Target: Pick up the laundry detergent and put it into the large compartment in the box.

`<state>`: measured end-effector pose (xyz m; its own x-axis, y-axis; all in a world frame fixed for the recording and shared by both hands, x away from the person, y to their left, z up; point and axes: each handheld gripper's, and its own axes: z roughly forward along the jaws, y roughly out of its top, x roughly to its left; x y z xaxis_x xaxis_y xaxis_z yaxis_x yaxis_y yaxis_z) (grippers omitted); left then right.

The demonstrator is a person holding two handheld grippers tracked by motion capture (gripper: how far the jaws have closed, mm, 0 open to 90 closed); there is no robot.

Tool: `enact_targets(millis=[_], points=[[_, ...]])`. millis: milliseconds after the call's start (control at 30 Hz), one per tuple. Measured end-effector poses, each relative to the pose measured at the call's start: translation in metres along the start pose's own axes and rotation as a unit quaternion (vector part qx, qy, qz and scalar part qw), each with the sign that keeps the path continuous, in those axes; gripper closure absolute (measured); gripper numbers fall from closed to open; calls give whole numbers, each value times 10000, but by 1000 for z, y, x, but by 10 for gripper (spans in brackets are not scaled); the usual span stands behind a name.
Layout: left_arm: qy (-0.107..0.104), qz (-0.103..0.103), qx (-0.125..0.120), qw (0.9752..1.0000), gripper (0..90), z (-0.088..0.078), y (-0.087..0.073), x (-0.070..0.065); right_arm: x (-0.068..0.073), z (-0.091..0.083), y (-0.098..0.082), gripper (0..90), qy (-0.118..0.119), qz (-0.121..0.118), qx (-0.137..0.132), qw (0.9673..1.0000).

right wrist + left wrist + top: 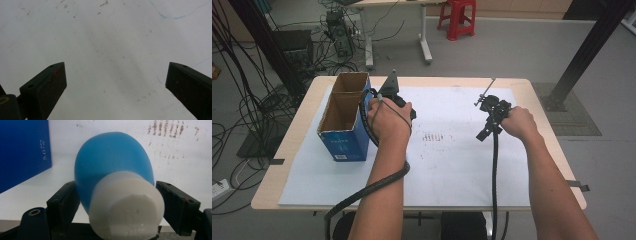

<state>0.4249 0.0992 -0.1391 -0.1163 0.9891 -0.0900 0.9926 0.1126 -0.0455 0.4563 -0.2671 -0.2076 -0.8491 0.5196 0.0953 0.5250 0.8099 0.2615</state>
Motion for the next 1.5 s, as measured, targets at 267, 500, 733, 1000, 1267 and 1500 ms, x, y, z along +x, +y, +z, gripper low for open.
enact_targets(millis=[267,500,733,1000,1267,1500], points=[[-68,-198,-155,9997,304,3,-4,4,-2,2,-1,30,17,-17,-24,10000],[35,-244,-182,9995,355,6,-5,0,-4,2,-5,31,40,-17,-64,10000],[25,-284,-178,9994,361,6,-5,0,-6,4,-6,31,54,3,-51,10000],[16,-325,-197,9993,363,6,-6,0,-5,4,-6,31,42,-18,-65,10000],[7,-310,-208,9993,363,6,-7,1,-5,4,-6,31,36,-10,-70,10000],[8,-309,-201,9993,363,6,-6,1,-4,3,-6,30,15,-13,-67,10000]])
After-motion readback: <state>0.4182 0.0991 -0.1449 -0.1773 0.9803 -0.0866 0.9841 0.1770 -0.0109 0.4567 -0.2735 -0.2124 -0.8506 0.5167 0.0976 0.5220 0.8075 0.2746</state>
